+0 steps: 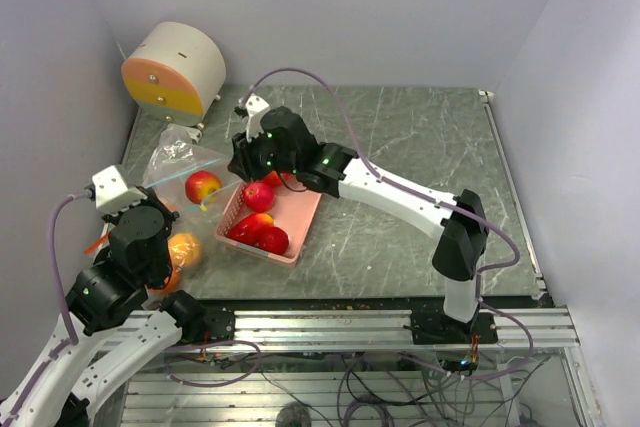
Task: Place the food in the zip-top bag and seal the zipper
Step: Adjust the zipper food storage bag at the center of the board, then pick up the fake fruit from the bin.
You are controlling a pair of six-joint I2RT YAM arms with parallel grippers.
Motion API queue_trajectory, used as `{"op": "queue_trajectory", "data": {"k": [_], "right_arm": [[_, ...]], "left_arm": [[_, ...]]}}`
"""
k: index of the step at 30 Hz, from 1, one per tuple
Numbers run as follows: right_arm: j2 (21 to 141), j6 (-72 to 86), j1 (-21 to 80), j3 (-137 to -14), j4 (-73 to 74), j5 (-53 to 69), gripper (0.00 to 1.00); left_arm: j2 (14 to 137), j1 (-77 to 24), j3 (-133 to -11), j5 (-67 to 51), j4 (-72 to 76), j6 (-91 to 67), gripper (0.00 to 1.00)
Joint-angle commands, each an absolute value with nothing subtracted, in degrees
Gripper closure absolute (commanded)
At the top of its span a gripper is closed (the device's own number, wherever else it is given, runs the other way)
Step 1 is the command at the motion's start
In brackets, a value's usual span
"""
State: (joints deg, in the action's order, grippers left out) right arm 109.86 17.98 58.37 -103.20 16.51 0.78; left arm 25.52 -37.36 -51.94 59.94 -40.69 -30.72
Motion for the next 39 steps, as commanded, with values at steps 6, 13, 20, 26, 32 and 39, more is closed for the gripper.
{"op": "queue_trajectory", "data": {"k": [6,13,20,26,32,39], "right_arm": [[107.3,17.2,55.0,-97.1,-1.0,40.7,0.22],[93.3,16.3,53.7,-80.2,-9.4,39.5,0.0],[92.5,17.8,50.9,-77.5,4.9,21.1,0.0],[96.0,19.0,52.9,-75.2,12.2,12.5,0.0],[104.4,18.6,57.6,-79.3,18.2,6.8,0.0],[109.4,19.9,57.8,-82.0,23.9,3.3,0.0]], "left_arm": [[26.4,-37.1,-48.8,60.1,-40.8,-32.9,0.93],[35.9,-37.0,-48.0,56.5,-42.9,-41.1,0.93],[34.0,-37.1,-48.4,58.0,-43.0,-39.7,0.93],[30.2,-37.1,-48.8,60.7,-44.8,-38.5,0.93],[28.0,-37.1,-49.9,63.1,-45.0,-37.7,0.93],[26.5,-37.1,-49.2,62.9,-45.5,-37.8,0.93]]}}
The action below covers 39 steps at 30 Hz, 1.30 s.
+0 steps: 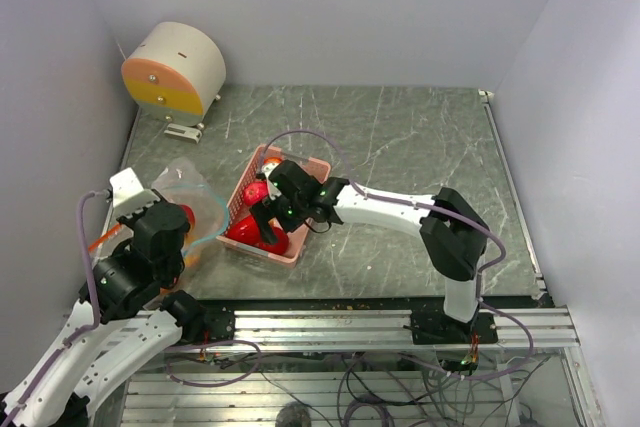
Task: Place the food in the zip-top bag and seal the zipper
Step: Pick up the fake fruit from the bin, then place the fake fruit in the zipper food storage bag.
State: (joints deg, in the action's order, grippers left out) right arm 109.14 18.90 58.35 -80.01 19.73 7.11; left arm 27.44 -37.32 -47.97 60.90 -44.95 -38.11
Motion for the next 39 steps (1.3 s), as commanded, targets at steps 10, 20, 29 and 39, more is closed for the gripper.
{"op": "queue_trajectory", "data": {"k": [10,20,29,39], "right_arm": [[114.3,20.0,58.2,-81.7,24.9,5.6,0.0],[112.2,18.9,58.5,-82.3,27.7,0.1,0.5],[95.8,15.7,58.1,-79.7,18.5,2.9,0.52],[88.2,21.3,57.8,-72.2,-17.4,38.0,0.52]], "left_arm": [[25.9,-37.1,-48.4,62.4,-44.2,-37.3,0.93],[26.3,-37.1,-48.2,61.9,-43.5,-37.1,0.93],[27.3,-37.1,-48.7,59.4,-43.2,-38.7,0.93],[28.3,-37.1,-47.3,52.5,-37.7,-39.4,0.93]]}}
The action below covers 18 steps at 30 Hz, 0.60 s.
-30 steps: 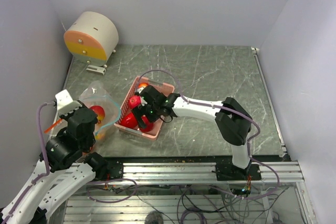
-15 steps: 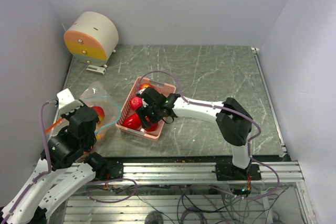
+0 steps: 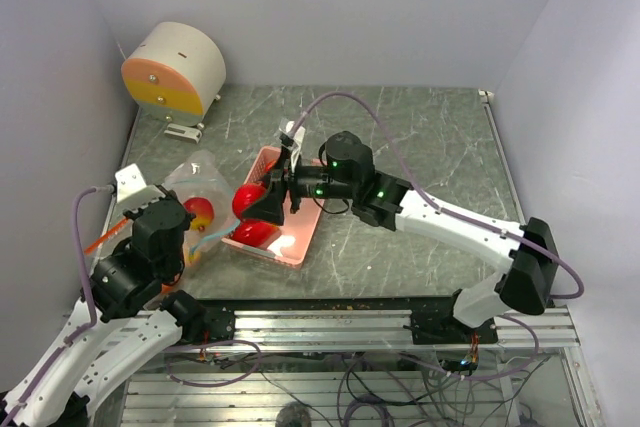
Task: Place the food in the zip-top bag and seal the zipper
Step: Place the fake fruit in the zipper food storage bag.
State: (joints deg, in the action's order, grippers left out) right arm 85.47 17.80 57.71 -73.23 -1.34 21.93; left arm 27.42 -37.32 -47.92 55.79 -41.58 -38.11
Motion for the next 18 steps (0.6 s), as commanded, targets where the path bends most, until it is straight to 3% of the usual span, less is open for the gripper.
{"op": "queue_trajectory", "data": {"k": [1,7,18], "right_arm": [[89.4,22.3,57.9,-72.7,-19.4,39.5,0.53],[96.7,26.0,58.5,-76.6,-24.7,43.3,0.53],[101.9,19.4,60.9,-81.4,-14.7,12.9,0.49]], "left_arm": [[28.5,-37.1,-47.2,51.8,-37.4,-39.7,0.93],[29.0,-37.1,-47.1,48.6,-35.5,-40.8,0.93],[29.9,-37.1,-46.9,45.7,-34.1,-41.2,0.93]]}}
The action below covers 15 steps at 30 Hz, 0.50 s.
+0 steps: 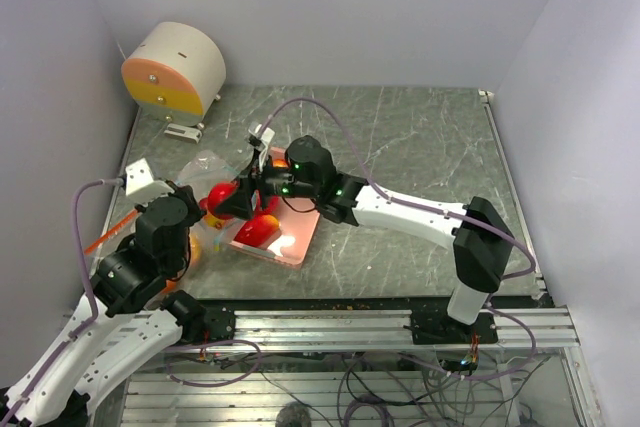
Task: Place the food in the zip-top bag and seal the zipper
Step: Place the fake fruit in the zipper food storage bag.
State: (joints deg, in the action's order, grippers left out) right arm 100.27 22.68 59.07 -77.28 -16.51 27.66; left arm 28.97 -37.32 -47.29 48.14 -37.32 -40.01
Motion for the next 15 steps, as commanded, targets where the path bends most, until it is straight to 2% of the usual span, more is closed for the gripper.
{"op": "queue_trajectory", "data": {"k": [1,5,10,15], "right_arm": [[102.5,18.7,61.5,-82.0,-14.2,9.5,0.47],[106.3,16.7,62.6,-86.7,-10.1,2.3,0.32],[106.5,15.4,63.4,-87.5,-8.0,0.3,0.01],[101.7,13.6,63.8,-83.2,-8.0,-0.1,0.0]], "left_arm": [[30.2,-37.1,-46.8,45.1,-33.9,-41.4,0.93],[31.6,-37.1,-47.0,43.6,-33.3,-42.0,0.93],[32.3,-37.1,-47.4,44.2,-33.5,-41.8,0.93],[31.5,-37.0,-46.8,46.6,-33.6,-40.5,0.93]]}}
